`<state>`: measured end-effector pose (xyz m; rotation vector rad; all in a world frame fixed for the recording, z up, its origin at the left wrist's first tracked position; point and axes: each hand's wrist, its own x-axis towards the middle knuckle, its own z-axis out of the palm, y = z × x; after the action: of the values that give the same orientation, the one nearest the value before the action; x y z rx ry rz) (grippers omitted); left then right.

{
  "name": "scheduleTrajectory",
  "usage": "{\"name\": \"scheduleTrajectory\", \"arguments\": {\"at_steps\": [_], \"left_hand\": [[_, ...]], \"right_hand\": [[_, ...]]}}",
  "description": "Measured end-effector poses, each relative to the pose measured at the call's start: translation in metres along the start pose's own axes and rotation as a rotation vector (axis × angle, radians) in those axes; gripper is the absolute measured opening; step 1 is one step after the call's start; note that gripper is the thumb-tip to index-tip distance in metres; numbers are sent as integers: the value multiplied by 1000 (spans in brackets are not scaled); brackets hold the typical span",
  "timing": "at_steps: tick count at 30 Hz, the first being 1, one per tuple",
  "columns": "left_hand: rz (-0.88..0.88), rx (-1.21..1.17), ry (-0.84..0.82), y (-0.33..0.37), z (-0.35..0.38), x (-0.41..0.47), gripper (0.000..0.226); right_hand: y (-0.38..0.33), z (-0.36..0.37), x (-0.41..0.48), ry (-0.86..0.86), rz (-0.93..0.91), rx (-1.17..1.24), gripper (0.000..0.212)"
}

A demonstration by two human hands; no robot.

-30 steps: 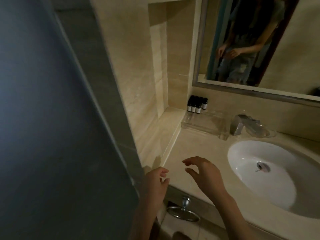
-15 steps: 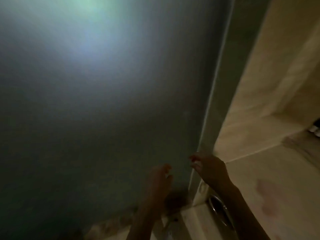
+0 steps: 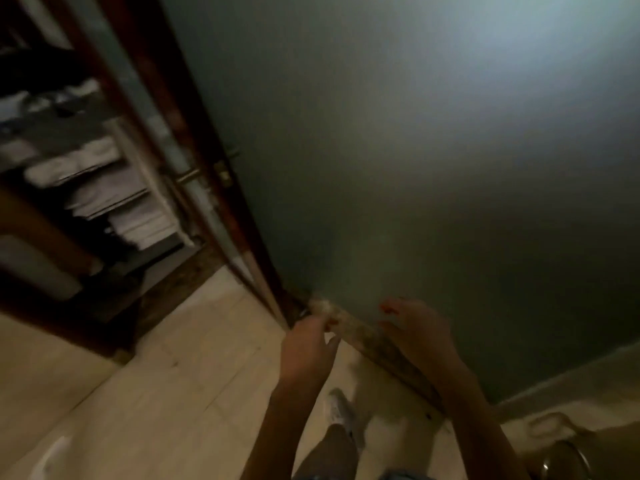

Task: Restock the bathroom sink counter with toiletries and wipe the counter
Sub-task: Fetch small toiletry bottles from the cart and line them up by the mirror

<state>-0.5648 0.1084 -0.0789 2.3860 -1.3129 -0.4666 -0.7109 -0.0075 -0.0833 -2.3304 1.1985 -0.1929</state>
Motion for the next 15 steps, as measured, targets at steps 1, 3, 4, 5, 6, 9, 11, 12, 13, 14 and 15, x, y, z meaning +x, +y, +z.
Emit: {"name": "scheduleTrajectory", "arguments": {"at_steps": [1,3,4,5,6,9,11,12,13,14,15], "left_hand": [[-43,4,22,-17,-9,-7,26],[-112,11,59,-47,-27,-21,27],[-148,-1,79,-61,-34,-26,27],[-181,-20,94,-74,-42,-30,26],[-211,-38,113,-87,-49,-33,26],[-280,-57,154,-127,-75,-37,28],[-315,-53,192,-157,-99,-36,30],[-328,-46,218,-173,-113,-35,31],[-337,-37,242,-190,-128,-34,31],[-346,-25,263,-207,-143,-34,32],[-355,-13,284,-224,-159,-34,32]], "right_hand": [[-18,7,5,-59,-54,-17,30],[-53,19,12,-144,-140,-13,31],[-70,27,15,-171,-179,-5,30],[-86,34,18,-195,-216,2,28],[-102,41,21,-217,-242,12,27],[-155,61,35,-261,-287,50,24],[-195,72,51,-269,-358,41,25],[-218,77,60,-264,-397,39,25],[-241,84,69,-249,-436,39,26],[-265,91,78,-230,-474,38,26],[-289,98,84,-213,-511,34,27]]}}
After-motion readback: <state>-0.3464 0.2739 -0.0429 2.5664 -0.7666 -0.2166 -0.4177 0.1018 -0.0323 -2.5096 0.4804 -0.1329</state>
